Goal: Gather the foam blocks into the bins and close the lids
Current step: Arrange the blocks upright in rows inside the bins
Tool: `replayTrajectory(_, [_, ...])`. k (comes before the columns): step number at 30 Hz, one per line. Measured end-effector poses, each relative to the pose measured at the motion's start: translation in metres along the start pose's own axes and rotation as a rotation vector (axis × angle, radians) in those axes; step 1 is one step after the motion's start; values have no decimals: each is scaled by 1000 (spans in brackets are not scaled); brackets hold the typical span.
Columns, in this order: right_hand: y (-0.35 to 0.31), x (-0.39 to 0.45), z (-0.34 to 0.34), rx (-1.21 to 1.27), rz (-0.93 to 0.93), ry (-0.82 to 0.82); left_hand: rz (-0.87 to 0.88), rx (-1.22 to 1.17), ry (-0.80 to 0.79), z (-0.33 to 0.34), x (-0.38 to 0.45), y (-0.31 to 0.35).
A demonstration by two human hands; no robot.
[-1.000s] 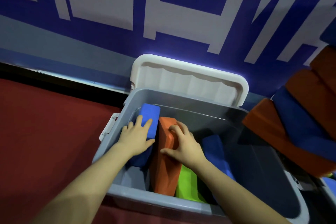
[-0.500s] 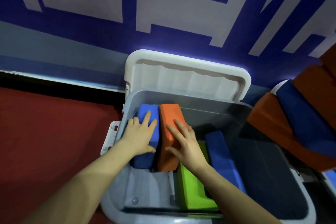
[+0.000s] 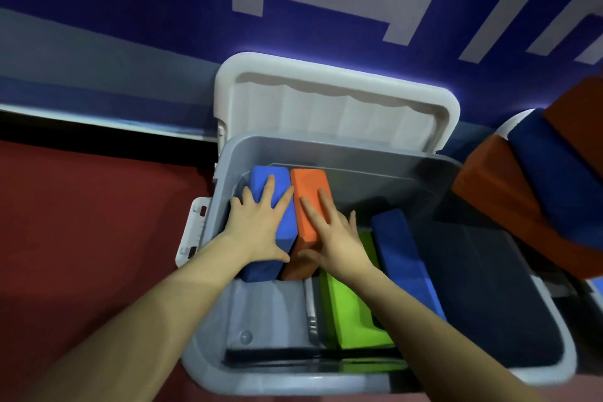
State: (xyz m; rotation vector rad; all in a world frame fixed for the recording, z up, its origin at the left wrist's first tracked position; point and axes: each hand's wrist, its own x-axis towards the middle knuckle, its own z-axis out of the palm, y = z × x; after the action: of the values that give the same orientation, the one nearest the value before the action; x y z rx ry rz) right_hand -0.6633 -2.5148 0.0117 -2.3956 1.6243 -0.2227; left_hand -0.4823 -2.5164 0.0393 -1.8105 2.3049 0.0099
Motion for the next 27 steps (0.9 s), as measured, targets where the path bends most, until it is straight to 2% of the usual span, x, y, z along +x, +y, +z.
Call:
replayTrajectory(14, [-3,1,17,109,-153,219,-33,0,-1,-2,-11,-2])
replayTrajectory(20, [-11,1,24,97,-125,197,-101,183,-36,-3,-15,3])
replayTrajectory(27, [-18,4,23,130,-97,136,-169,150,-83,-3,-20,3])
